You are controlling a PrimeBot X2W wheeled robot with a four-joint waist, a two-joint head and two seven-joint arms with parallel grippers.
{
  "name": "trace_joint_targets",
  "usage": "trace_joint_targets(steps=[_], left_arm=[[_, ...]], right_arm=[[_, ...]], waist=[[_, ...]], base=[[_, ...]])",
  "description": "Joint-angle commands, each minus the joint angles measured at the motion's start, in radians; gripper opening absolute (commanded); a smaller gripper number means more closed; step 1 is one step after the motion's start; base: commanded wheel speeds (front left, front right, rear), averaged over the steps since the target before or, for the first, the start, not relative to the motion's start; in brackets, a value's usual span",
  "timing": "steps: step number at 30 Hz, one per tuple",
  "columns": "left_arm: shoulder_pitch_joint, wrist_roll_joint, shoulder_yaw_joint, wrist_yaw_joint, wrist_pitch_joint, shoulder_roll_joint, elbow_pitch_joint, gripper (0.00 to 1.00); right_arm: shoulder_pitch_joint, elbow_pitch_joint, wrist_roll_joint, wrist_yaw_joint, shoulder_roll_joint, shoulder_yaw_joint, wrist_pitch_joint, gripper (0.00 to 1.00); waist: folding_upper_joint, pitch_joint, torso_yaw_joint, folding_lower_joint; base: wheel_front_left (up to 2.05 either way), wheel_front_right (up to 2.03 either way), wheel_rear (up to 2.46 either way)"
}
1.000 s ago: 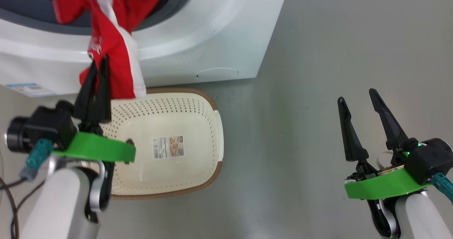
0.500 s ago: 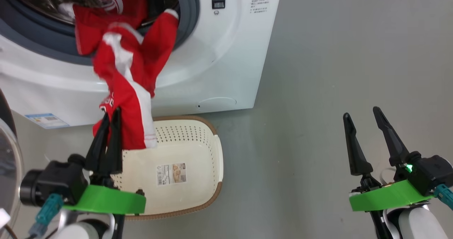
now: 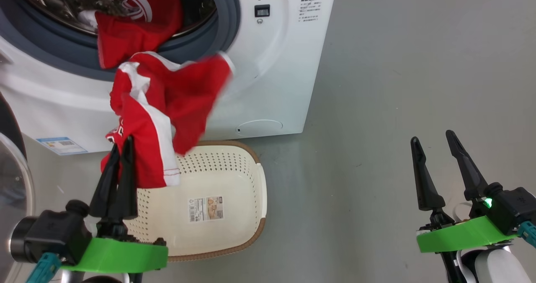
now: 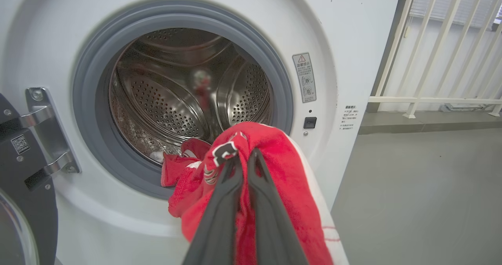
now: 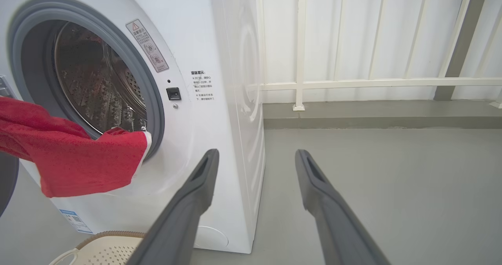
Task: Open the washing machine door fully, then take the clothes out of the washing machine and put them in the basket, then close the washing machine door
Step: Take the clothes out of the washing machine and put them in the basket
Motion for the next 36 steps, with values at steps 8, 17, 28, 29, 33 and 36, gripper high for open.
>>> trace_joint_targets(steps=[8,17,28,29,33,36], left_arm=[[-0.035,-0.009,0.013,-0.008,0.005,0.01,0.002,0.0],[-0.141,-0.037,-0.016,-0.059,-0.054,-0.026,0.262,0.0],[-0.284,-0.057,-0.03,-0.116,-0.122,-0.061,0.589,0.0],[-0.299,-0.058,-0.032,-0.122,-0.125,-0.063,0.626,0.0],[-0.358,-0.073,-0.032,-0.151,-0.139,-0.081,0.766,0.0],[-0.406,-0.083,-0.03,-0.176,-0.148,-0.095,0.867,0.0]], right_arm=[[-0.016,-0.034,-0.004,0.006,-0.004,0.024,-0.006,1.0],[-0.048,-0.043,-0.01,0.006,-0.004,0.032,-0.006,1.0],[-0.084,-0.054,-0.014,0.006,-0.004,0.027,-0.006,1.0],[-0.088,-0.054,-0.013,0.006,-0.004,0.028,-0.006,1.0],[-0.1,-0.056,-0.009,0.006,-0.004,0.033,-0.006,1.0],[-0.108,-0.056,-0.007,0.006,-0.004,0.039,-0.006,1.0]], waist=[[0.0,0.05,0.001,0.0],[0.0,0.142,-0.021,0.0],[0.0,0.251,-0.047,0.0],[0.0,0.259,-0.05,0.0],[0.0,0.287,-0.056,0.0],[0.0,0.308,-0.06,0.0]], base=[[0.0,0.0,0.0],[0.0,0.0,0.0],[0.0,0.0,0.0],[0.0,0.0,0.0],[0.0,0.0,0.0],[0.0,0.0,0.0]])
